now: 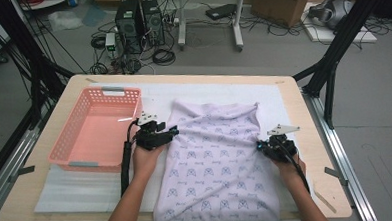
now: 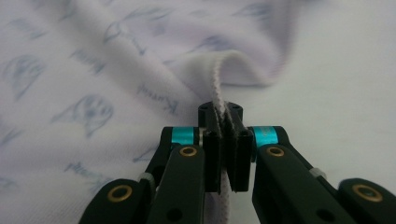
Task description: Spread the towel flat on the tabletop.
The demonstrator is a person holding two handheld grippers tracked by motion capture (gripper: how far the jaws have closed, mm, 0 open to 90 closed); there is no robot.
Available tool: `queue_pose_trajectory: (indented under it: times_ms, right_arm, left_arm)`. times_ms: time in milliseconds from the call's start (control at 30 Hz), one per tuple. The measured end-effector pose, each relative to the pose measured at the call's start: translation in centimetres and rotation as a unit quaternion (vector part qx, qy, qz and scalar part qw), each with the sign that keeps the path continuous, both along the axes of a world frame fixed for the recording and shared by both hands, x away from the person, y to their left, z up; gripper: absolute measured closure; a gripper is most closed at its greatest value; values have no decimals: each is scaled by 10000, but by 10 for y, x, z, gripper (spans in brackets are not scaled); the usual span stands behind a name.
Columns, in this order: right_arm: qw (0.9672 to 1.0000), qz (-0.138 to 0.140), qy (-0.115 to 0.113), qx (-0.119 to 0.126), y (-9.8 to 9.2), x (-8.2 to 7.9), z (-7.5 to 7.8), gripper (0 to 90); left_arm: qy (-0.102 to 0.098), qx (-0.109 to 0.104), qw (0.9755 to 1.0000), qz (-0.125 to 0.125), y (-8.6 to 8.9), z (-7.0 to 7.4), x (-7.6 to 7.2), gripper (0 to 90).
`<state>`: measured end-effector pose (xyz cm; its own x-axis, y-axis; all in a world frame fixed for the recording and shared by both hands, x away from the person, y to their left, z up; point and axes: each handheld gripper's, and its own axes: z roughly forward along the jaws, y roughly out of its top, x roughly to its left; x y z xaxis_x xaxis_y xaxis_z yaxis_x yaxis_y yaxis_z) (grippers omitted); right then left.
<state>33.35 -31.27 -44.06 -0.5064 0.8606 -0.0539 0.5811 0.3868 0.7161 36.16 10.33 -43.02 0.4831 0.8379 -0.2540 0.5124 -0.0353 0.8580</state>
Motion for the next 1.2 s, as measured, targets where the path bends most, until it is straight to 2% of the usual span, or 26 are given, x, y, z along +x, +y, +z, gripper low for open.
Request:
queue_pose_trajectory:
  times_ms: [33, 100, 133, 167, 233, 300, 400, 467, 500, 567, 633, 667, 733, 800, 867, 933, 1000, 1033, 1067, 1100, 1133, 1167, 1200]
  right_arm:
    - [9996, -249, -107, 43, -4, 4, 1, 867]
    - [9978, -596, -53, 301, -11, 12, -1, 842]
    - [9969, -732, -6, 291, -10, 13, -3, 809]
    - [9963, -830, -81, 185, -8, 11, -4, 743]
    - [9961, -817, -208, 246, -7, 5, -2, 627]
    - [9961, -765, -350, 275, -10, -5, 2, 586]
    - [9952, -671, -422, 568, -18, -21, 8, 554]
    - [9945, -612, -387, 754, -24, -33, 10, 547]
    - [9941, -581, -414, 813, -27, -38, 11, 547]
    - [9936, -455, -320, 978, -32, -50, 11, 547]
    - [9944, -325, -204, 987, -35, -61, 10, 547]
    - [9948, -257, -131, 980, -35, -66, 10, 547]
    - [9954, -215, -135, 925, -36, -75, 11, 546]
    - [9949, -211, -141, 972, -37, -82, 12, 543]
    - [9947, -241, -145, 988, -38, -88, 14, 542]
    - [9949, -232, -142, 972, -39, -93, 14, 541]
    - [9950, -230, -121, 962, -39, -97, 13, 535]
    - [9952, -219, -107, 946, -38, -98, 11, 534]
    - [9953, -219, -91, 936, -38, -98, 9, 530]
    - [9952, -212, -39, 951, -37, -99, 8, 530]
    - [9954, -187, -18, 942, -37, -98, 6, 530]
    - [9956, -177, -5, 920, -36, -99, 5, 535]
    - [9957, -152, 16, 913, -35, -99, 4, 537]
  left_arm:
    - [25, 78, 9999, -67, 0, 0, -3, 452]
    - [157, 189, 9995, -211, -1, 0, -8, 449]
    - [171, 137, 9994, -255, -2, 0, -13, 448]
    - [193, 162, 9993, -276, -3, -1, -17, 452]
    - [306, 314, 9983, -392, -4, -3, -24, 453]
    - [330, 503, 9972, -454, -5, -7, -32, 455]
    - [409, 482, 9968, -492, -3, -13, -41, 464]
    - [466, 432, 9967, -505, -2, -15, -49, 470]
    - [475, 459, 9966, -494, -2, -16, -53, 502]
    - [443, 637, 9962, -405, -1, -16, -63, 639]
    - [437, 615, 9970, -173, 2, -16, -72, 681]
    - [439, 577, 9973, -136, 5, -17, -76, 691]
    - [474, 502, 9976, -48, 8, -19, -80, 693]
    - [582, 502, 9970, -113, 6, -22, -80, 692]
    - [532, 664, 9963, -141, 1, -22, -81, 675]
    - [570, 630, 9962, -180, -4, -21, -80, 585]
    - [410, 987, 9941, -196, -10, -21, -83, 553]
    - [316, 1188, 9923, -132, -13, -21, -85, 573]
    - [199, 1301, 9913, -101, -13, -21, -86, 667]
    - [206, 1274, 9916, -68, -11, -21, -86, 870]
    - [210, 1261, 9918, 13, -9, -21, -86, 869]
    - [149, 1361, 9905, 116, -6, -20, -85, 871]
    - [190, 1286, 9913, 210, 0, -20, -83, 871]
